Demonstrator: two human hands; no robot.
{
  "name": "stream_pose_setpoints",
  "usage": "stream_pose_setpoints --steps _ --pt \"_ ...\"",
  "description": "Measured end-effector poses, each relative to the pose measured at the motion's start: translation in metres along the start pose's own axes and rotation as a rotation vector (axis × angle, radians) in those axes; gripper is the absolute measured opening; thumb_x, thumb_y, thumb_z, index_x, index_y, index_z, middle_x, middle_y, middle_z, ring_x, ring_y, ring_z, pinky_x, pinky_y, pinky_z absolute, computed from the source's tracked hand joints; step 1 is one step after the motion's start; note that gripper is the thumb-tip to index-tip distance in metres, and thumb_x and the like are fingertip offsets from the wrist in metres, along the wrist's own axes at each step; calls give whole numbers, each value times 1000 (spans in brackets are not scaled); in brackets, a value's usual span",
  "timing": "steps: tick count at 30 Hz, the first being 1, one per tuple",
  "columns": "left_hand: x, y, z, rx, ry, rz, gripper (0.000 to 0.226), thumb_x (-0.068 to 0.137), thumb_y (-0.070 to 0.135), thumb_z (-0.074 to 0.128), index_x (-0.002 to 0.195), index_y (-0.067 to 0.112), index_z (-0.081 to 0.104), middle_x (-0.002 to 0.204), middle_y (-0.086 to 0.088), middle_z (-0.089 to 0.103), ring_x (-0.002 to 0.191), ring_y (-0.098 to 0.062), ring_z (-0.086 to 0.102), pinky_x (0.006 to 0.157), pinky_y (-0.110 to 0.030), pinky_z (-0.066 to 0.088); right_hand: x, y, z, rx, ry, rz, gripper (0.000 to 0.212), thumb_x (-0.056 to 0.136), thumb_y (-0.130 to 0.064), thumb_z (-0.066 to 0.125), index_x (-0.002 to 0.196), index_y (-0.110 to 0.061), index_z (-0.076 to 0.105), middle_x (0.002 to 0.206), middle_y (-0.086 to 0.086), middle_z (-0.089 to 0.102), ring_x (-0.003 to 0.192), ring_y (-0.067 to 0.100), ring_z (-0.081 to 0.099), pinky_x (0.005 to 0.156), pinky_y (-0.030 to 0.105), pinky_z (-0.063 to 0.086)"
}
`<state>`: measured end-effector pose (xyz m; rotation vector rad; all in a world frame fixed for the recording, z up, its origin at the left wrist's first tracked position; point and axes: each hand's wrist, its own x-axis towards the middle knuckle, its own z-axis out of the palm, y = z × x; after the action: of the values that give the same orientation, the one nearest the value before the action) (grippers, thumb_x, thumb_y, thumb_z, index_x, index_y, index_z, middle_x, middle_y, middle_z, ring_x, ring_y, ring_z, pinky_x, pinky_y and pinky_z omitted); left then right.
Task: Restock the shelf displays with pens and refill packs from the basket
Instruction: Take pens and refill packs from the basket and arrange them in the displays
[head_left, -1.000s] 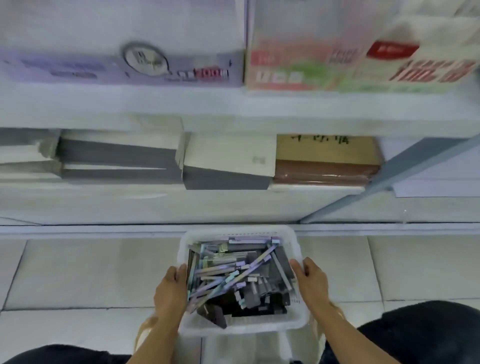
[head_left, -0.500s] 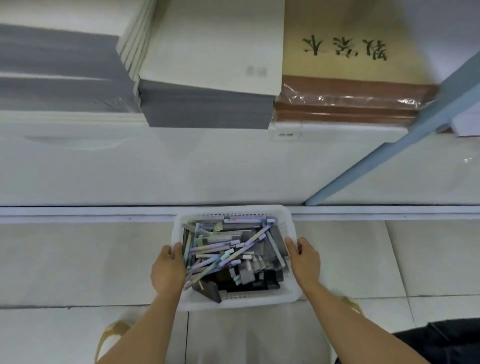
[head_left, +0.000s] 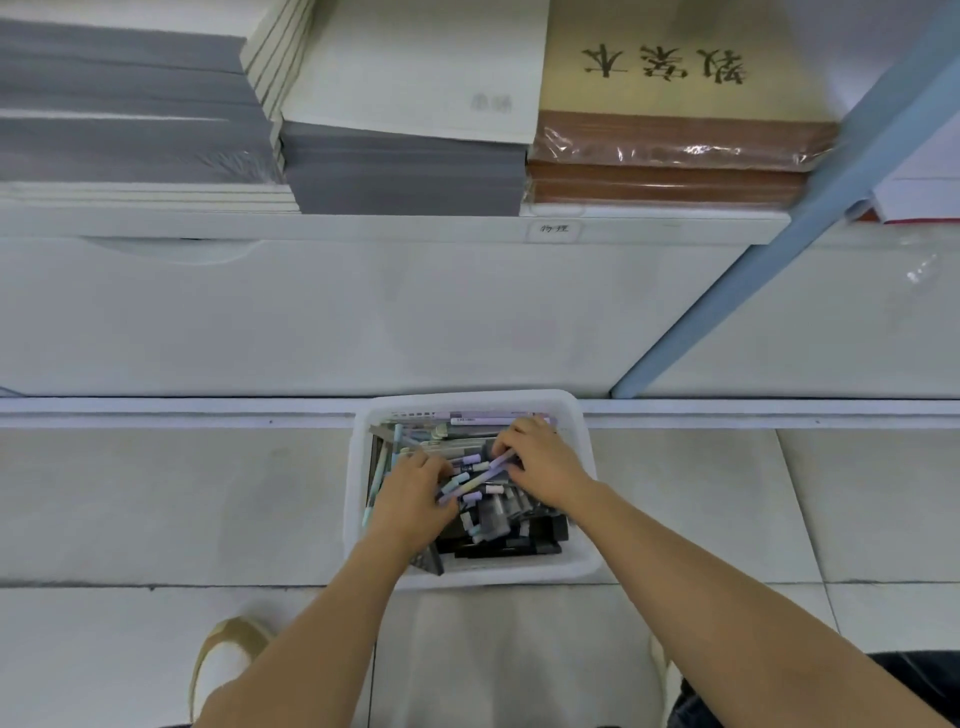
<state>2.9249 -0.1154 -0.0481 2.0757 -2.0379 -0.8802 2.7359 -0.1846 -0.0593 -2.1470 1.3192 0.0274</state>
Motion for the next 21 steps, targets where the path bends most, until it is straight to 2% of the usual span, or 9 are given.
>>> stream_pose_setpoints --steps 4,7,11,13,15,17,19,21 --pt "-3 -2 5 38 22 -18 33 88 20 66 120 16 58 123 -3 59 115 -20 50 97 -28 40 -1 1 1 -29 8 -61 16 92 -18 61 107 -14 65 117 3 54 115 19 43 96 32 39" --pt "-4 -5 4 -62 40 -64 25 92 21 64 116 13 65 120 -6 63 111 -22 55 95 -27 39 -1 5 -5 8 13 -78 14 92 -17 62 103 -12 69 109 5 59 109 20 46 91 30 39" --pt "-5 -8 -3 -143 75 -110 25 101 17 47 116 8 65 110 -13 64 96 -27 59 78 -29 42 -4 7 -25 123 153 -92 16 92 -20 63 89 -6 70 87 6 61 87 20 48 80 31 37" --pt "-7 -8 -6 -178 107 -129 25 103 17 42 112 5 62 105 -14 61 85 -24 56 70 -28 38 -4 3 -36 272 246 -24 18 93 -21 62 83 -7 69 79 4 58 77 17 50 72 31 39" --pt "-9 -6 -12 -228 148 -145 24 104 16 38 107 3 58 99 -13 57 77 -21 50 63 -26 33 -5 -4 -50 534 344 95 16 95 -20 59 86 -11 68 81 2 62 73 13 53 67 24 42" --pt "-10 -2 -19 -312 192 -160 22 104 15 37 105 5 57 86 -9 54 67 -18 46 55 -25 31 -6 -9 -61 688 412 166 16 98 -19 54 86 -12 64 82 -1 62 73 12 53 69 21 43" --pt "-10 6 -29 -416 233 -154 22 104 15 36 103 5 56 79 -8 53 63 -17 44 54 -25 32 -7 -16 -67 774 403 196 19 100 -20 50 92 -8 63 82 1 59 76 16 52 75 28 46" --pt "-10 18 -37 -469 240 -96 24 104 15 36 102 2 56 80 -10 52 66 -20 43 60 -30 33 -10 -23 -67 886 348 239 25 101 -21 47 106 -3 63 81 2 54 77 17 51 75 31 48"
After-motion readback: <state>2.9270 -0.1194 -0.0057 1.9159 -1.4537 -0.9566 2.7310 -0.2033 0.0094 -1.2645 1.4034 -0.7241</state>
